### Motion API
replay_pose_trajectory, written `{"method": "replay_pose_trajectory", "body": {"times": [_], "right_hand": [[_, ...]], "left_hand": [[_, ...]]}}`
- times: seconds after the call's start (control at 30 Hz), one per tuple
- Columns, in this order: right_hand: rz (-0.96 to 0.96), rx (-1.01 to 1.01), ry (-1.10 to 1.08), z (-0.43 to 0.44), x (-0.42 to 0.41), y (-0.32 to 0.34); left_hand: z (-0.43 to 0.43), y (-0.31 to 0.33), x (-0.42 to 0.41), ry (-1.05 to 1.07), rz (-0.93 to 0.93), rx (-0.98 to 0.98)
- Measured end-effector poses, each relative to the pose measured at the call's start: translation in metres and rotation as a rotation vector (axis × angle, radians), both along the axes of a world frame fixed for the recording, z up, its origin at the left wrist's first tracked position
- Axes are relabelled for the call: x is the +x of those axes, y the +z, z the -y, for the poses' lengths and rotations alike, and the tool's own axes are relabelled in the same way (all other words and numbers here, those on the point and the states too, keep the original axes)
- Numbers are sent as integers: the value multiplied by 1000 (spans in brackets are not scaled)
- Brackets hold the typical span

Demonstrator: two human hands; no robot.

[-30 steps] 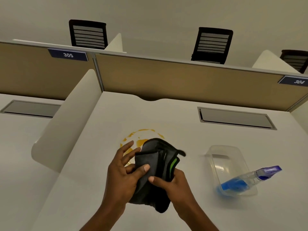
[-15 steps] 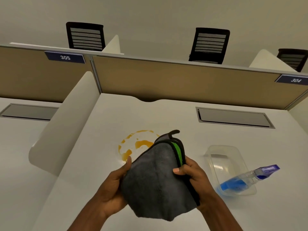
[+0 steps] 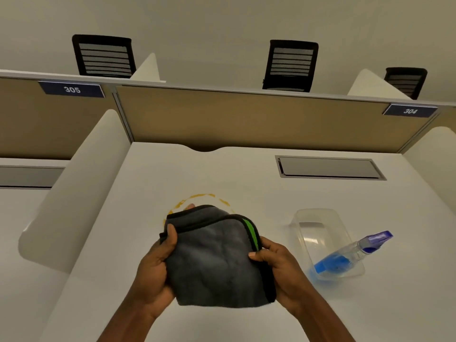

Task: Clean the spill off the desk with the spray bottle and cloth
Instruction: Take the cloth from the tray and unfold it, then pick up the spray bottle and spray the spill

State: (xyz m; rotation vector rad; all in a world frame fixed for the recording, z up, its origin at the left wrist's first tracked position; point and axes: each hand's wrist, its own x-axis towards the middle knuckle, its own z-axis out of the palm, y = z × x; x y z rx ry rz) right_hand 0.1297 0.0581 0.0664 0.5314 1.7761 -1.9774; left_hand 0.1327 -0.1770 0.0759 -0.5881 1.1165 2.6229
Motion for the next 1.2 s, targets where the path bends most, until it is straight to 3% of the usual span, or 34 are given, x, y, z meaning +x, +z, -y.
{"method": "replay_pose_trajectory", "body": {"times": [0.3,0.37,0.5,0.63,0.77,0.83,0.93,1.03,1.2], "right_hand": [[110,86,51,2,27,-25],[138,84,60,3,29,-26],[136,141,68,-2,34,-18],[-198,502,-122,-13,54,10],[-814,966,-475,-45,74,54],[-932,1081,-626,-69,71,62],[-853,1113,-772,-102,55,50],[-699,983,-832,-125,42,14],[-512,763,-738,-137,26,-19]], "left_hand": [[-10,27,5,-163,-485,-423],[-9,27,7,-149,-554,-413],[-12,26,-2,-73,-518,-313],[-7,14,-11,3,-444,-87],[7,-17,-20,-157,-283,481],[14,-30,-18,-169,-228,520],[2,-25,-23,-141,-257,387],[-11,-9,-16,-25,-234,145],[-13,10,-10,-34,-256,131]]}}
